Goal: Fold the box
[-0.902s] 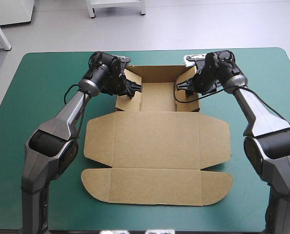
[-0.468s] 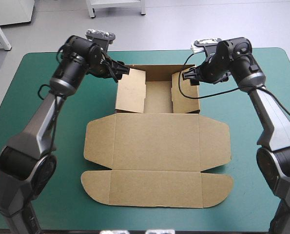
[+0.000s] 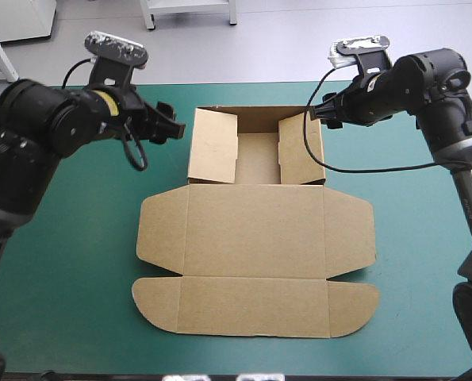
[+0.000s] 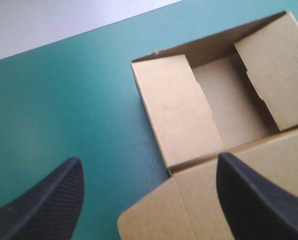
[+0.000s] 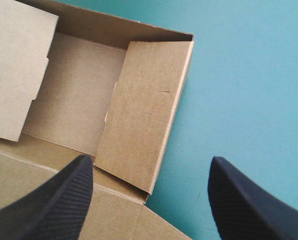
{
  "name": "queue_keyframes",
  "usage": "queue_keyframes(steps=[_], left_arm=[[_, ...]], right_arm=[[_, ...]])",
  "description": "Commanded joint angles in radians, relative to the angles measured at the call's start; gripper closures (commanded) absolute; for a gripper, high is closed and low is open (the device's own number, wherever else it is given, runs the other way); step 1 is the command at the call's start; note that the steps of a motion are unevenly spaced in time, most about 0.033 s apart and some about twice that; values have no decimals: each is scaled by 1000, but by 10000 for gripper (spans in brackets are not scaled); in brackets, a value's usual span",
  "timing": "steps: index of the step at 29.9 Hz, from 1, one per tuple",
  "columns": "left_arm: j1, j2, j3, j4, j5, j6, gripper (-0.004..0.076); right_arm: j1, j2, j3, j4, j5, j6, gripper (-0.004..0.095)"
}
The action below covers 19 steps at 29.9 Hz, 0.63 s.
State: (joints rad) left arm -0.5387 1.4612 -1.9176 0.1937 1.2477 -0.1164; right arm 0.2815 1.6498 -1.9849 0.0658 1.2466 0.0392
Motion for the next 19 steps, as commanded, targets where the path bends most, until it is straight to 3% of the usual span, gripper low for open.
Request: queue_keyframes(steps=[1, 11, 19], left_arm=[[-23, -149, 123, 8, 10, -25, 202], [-23, -511, 567, 4, -31, -28, 211], [-23, -797, 771, -2, -49, -28, 211]], right_arm=[[0, -70, -29, -1, -1, -15, 303], [0, -40, -29, -6, -16, -15, 304], [0, 59, -29, -13, -64, -15, 304]])
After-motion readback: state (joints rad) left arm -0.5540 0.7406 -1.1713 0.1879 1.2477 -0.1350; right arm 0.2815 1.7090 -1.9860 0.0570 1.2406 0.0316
